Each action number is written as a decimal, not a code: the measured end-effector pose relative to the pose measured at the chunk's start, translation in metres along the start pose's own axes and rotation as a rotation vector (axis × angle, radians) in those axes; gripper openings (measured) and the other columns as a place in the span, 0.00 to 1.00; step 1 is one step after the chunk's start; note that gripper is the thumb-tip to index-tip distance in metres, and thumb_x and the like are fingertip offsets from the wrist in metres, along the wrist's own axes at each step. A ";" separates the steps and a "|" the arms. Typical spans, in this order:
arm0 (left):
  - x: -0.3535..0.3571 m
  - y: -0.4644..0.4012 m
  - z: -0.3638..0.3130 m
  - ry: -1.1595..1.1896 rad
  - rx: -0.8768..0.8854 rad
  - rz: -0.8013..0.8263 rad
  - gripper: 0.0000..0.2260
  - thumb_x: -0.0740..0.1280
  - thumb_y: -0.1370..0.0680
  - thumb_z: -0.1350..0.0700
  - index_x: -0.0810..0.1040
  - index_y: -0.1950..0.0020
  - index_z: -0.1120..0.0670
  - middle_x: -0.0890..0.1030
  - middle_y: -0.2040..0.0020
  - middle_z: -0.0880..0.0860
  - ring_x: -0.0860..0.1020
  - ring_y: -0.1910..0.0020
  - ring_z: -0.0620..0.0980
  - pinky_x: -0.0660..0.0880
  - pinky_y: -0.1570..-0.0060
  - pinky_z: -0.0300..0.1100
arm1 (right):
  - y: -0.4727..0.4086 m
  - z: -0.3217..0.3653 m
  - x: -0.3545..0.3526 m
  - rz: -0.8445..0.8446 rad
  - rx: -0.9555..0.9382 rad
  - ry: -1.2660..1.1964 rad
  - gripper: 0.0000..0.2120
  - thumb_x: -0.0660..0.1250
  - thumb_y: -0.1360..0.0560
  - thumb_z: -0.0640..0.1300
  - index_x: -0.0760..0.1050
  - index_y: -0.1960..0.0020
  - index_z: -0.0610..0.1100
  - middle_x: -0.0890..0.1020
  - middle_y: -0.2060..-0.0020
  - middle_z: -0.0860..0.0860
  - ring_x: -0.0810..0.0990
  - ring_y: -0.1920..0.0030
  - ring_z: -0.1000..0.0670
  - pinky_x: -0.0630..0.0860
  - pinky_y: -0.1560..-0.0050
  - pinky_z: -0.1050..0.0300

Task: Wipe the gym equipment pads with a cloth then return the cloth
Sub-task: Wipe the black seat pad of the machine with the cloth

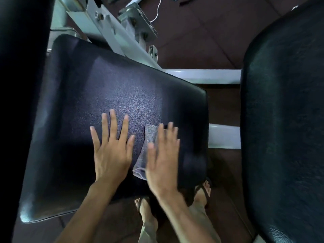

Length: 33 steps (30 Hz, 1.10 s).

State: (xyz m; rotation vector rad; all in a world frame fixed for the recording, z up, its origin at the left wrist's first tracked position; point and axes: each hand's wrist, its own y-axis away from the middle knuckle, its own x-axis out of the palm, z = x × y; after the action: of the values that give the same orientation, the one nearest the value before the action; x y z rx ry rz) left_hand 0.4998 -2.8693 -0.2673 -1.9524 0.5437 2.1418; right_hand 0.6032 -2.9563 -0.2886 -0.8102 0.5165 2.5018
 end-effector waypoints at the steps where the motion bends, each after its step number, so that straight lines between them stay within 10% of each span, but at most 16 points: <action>1: 0.002 0.001 0.002 -0.015 0.020 -0.009 0.26 0.49 0.17 0.46 0.54 0.19 0.51 0.48 0.18 0.56 0.44 0.19 0.55 0.37 0.23 0.57 | 0.005 0.011 0.015 -0.007 0.015 0.063 0.29 0.45 0.17 0.56 0.48 0.19 0.48 0.43 0.19 0.48 0.38 0.20 0.50 0.41 0.21 0.48; 8: 0.004 0.003 0.000 0.022 0.029 -0.066 0.25 0.52 0.17 0.48 0.56 0.19 0.51 0.50 0.18 0.57 0.48 0.19 0.56 0.46 0.22 0.59 | 0.023 -0.032 0.017 -0.041 0.032 0.247 0.28 0.46 0.17 0.53 0.48 0.19 0.48 0.47 0.19 0.46 0.46 0.19 0.47 0.47 0.22 0.44; 14: 0.006 0.004 -0.005 -0.003 0.010 -0.072 0.26 0.49 0.16 0.48 0.54 0.19 0.51 0.48 0.18 0.58 0.47 0.19 0.58 0.46 0.22 0.61 | -0.141 -0.066 -0.038 -0.220 0.284 0.065 0.30 0.46 0.18 0.54 0.51 0.19 0.44 0.51 0.19 0.43 0.48 0.20 0.43 0.52 0.23 0.38; 21: 0.004 0.005 -0.006 0.002 -0.003 -0.041 0.26 0.49 0.17 0.47 0.52 0.19 0.50 0.47 0.18 0.57 0.46 0.18 0.57 0.47 0.23 0.62 | -0.025 -0.030 -0.003 -0.013 -0.119 0.195 0.27 0.52 0.16 0.52 0.52 0.19 0.47 0.51 0.19 0.47 0.45 0.19 0.48 0.56 0.22 0.43; 29: 0.006 0.004 -0.006 -0.016 -0.005 -0.035 0.26 0.49 0.17 0.47 0.52 0.19 0.50 0.46 0.18 0.57 0.46 0.19 0.57 0.47 0.23 0.62 | -0.106 -0.069 -0.035 -0.240 0.362 0.056 0.33 0.51 0.18 0.56 0.49 0.20 0.39 0.47 0.20 0.39 0.45 0.20 0.40 0.51 0.21 0.41; 33: 0.008 0.005 -0.006 -0.028 0.011 -0.035 0.25 0.47 0.16 0.47 0.51 0.19 0.50 0.45 0.18 0.57 0.45 0.18 0.57 0.44 0.23 0.61 | -0.106 -0.033 -0.012 -0.206 0.090 0.122 0.33 0.55 0.18 0.54 0.52 0.21 0.35 0.53 0.21 0.37 0.49 0.20 0.39 0.51 0.21 0.45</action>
State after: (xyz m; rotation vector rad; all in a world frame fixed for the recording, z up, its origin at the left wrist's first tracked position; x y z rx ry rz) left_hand 0.5022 -2.8765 -0.2748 -1.9088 0.5116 2.1377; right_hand 0.6828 -2.8880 -0.3277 -0.9348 0.5519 2.2359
